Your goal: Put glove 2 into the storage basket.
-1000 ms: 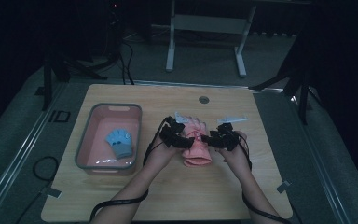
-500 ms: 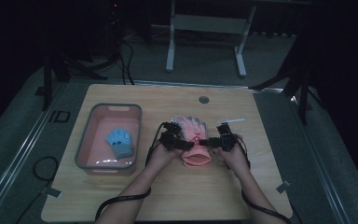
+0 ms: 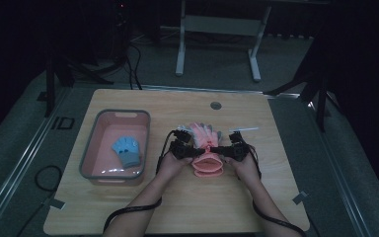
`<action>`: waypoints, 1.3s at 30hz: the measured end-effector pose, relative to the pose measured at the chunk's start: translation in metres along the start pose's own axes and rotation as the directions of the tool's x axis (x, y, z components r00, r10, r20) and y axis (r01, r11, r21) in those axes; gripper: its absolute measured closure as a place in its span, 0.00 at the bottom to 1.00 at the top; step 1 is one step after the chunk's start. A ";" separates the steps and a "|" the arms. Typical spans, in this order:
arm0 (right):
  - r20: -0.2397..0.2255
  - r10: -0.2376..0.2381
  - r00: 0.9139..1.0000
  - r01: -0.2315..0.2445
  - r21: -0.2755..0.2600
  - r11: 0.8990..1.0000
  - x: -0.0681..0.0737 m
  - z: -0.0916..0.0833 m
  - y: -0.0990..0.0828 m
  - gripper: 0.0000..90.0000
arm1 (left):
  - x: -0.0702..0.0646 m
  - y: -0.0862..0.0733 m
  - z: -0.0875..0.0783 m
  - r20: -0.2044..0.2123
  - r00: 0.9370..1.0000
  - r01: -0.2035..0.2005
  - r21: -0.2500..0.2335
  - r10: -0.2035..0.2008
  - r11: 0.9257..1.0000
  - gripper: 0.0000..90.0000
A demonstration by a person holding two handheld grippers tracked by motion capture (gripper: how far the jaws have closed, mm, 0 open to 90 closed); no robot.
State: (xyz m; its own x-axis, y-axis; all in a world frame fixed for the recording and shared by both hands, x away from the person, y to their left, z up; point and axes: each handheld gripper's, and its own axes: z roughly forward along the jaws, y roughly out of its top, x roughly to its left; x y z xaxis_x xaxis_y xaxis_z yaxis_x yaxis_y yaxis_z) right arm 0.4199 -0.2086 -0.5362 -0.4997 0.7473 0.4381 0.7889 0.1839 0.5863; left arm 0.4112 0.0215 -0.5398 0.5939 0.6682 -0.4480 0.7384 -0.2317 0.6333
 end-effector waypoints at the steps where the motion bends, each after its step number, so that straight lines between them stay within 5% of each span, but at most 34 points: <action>1: 0.009 -0.015 1.000 0.015 -0.004 1.000 0.002 -0.001 0.000 0.80 | -0.001 0.000 0.000 -0.002 1.000 -0.003 0.004 0.003 1.000 0.75; 7: 0.037 -0.034 0.999 0.034 -0.006 0.999 0.010 -0.004 0.001 0.83 | 0.000 0.002 -0.004 0.011 1.000 0.025 0.015 -0.025 1.000 0.77; 13: 0.022 -0.036 0.999 0.036 -0.037 0.999 0.016 -0.011 0.002 0.84 | -0.008 0.008 -0.017 0.012 1.000 -0.002 0.009 0.002 1.000 0.78; 23: 0.024 -0.074 0.997 0.076 -0.102 0.992 0.047 -0.032 0.018 0.84 | -0.021 0.026 -0.058 -0.006 0.999 -0.048 -0.009 0.048 0.999 0.78; 39: -0.013 -0.123 0.992 0.120 -0.139 0.983 0.095 -0.040 0.046 0.84 | -0.025 0.041 -0.120 -0.058 0.993 -0.106 -0.015 0.105 0.994 0.78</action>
State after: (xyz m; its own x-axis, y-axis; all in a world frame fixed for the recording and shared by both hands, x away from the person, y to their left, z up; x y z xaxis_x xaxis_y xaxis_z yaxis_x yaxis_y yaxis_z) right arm 0.3948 -0.1544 -0.4404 -0.5972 0.7108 0.3716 0.6662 0.1815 0.7234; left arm 0.3883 0.0800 -0.4274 0.6486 0.6802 -0.3416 0.6663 -0.2904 0.6868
